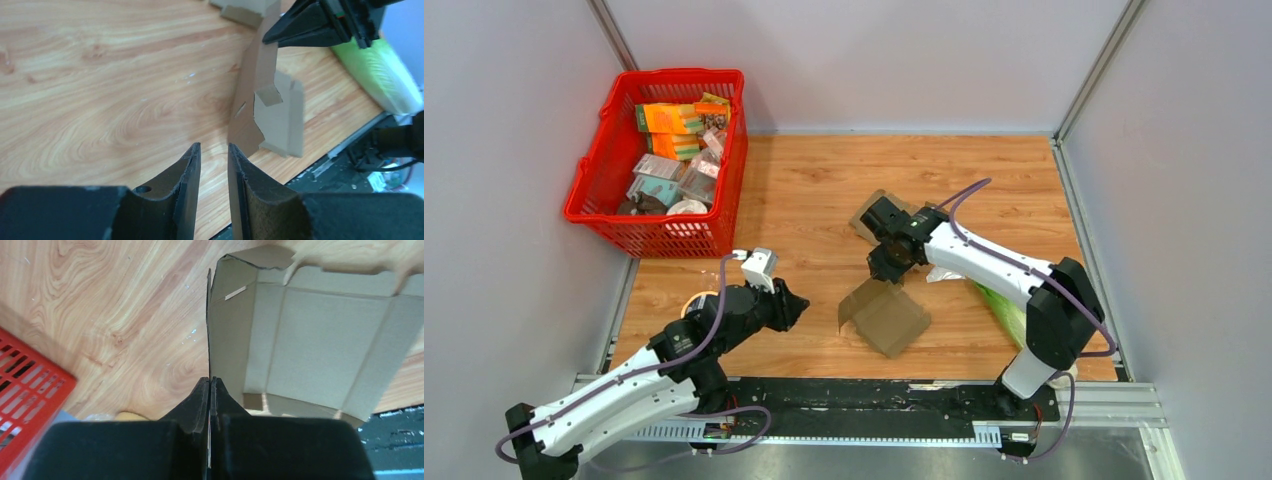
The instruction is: Fold the paper box
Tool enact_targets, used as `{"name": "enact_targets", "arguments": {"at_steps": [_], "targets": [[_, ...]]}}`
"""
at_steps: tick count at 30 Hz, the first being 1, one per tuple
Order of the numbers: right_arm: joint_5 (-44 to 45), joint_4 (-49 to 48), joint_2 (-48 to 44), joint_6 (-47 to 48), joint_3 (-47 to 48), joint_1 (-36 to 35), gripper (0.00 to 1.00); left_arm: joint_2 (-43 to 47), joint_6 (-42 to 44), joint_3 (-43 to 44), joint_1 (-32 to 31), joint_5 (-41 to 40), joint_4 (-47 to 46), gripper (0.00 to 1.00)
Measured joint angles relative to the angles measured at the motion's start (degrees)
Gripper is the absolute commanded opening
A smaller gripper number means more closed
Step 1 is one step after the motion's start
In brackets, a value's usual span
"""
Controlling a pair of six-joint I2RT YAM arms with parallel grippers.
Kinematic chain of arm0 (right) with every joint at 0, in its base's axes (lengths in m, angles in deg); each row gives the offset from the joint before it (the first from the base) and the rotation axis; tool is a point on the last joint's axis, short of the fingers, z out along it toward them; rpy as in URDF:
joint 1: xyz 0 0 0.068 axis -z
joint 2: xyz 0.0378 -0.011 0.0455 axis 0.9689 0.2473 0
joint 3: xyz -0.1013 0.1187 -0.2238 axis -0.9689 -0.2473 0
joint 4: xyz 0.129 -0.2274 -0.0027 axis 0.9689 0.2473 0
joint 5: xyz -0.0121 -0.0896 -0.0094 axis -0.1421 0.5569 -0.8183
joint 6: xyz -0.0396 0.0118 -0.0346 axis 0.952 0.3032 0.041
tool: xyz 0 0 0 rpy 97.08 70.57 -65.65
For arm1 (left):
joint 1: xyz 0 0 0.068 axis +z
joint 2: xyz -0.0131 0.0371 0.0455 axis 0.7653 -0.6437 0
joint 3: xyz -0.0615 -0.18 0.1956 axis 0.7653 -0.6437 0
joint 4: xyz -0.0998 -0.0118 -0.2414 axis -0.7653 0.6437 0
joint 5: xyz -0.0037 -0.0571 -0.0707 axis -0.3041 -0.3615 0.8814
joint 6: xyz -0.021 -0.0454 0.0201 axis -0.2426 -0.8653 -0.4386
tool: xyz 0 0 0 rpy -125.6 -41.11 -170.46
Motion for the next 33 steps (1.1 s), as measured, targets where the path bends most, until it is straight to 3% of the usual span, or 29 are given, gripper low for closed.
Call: {"name": "enact_targets", "arguments": {"at_steps": [9, 17, 27, 33], "targets": [[6.3, -9.1, 2.9, -0.4, -3.8, -4.1, 0.0, -5.2, -2.8, -0.6, 0.0, -2.7, 0.2, 0.36], [8.3, -29.4, -4.5, 4.5, -22.1, -4.5, 0.0, -7.9, -0.5, -2.5, 0.0, -2.8, -3.7, 0.3], [7.2, -52.9, -13.1, 12.9, -31.5, -4.7, 0.0, -4.9, -0.2, -5.7, 0.0, -4.1, -3.7, 0.31], [5.1, -61.6, -12.8, 13.1, -35.8, -4.2, 0.0, -0.8, 0.0, -6.1, 0.0, -5.0, -3.2, 0.33]]}}
